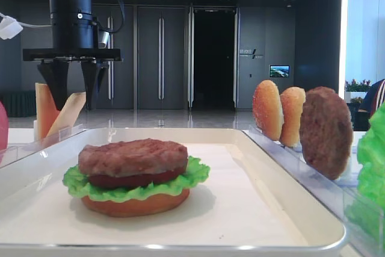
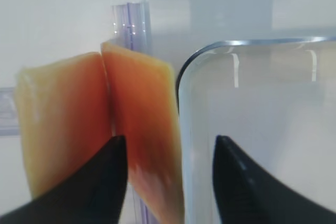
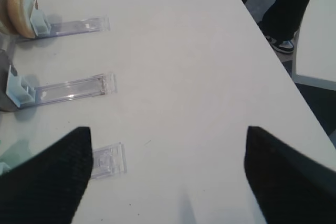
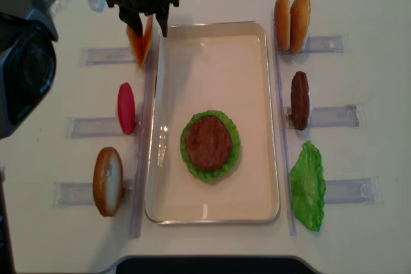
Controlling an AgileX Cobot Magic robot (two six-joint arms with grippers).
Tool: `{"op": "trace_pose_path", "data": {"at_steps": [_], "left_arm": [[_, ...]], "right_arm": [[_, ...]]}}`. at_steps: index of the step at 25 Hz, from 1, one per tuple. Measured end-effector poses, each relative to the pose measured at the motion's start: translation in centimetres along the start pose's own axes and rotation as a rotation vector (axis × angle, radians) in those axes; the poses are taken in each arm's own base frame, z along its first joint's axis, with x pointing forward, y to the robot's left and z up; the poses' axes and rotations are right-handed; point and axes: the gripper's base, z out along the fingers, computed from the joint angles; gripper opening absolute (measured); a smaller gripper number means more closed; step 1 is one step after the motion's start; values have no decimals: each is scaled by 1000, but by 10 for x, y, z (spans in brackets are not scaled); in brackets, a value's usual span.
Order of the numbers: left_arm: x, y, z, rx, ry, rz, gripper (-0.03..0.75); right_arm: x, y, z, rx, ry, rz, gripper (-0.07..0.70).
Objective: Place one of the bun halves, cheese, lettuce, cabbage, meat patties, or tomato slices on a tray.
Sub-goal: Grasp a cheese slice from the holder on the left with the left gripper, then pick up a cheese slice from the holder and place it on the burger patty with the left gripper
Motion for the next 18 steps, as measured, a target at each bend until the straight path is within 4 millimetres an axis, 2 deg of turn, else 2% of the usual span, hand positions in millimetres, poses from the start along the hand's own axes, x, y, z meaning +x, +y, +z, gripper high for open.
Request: {"op": "trace_pose_path", "data": {"at_steps": [4, 6, 8, 13, 16, 18], "left_arm": [[0, 0, 0, -3, 0, 1, 147], [0, 1, 0, -9, -2, 5, 64], [0, 1, 0, -12, -2, 13, 35], [0, 0, -6, 21, -4, 16, 30], [3, -4, -25, 100, -22, 1, 30], [6, -10, -46, 178, -43, -12, 29]], "right_arm": [[0, 0, 0, 0, 0, 0, 587], [0, 0, 0, 0, 0, 0, 587], [0, 0, 0, 0, 0, 0, 587], [0, 0, 0, 0, 0, 0, 587], [0, 0, 0, 0, 0, 0, 587], [0, 0, 0, 0, 0, 0, 587]]}}
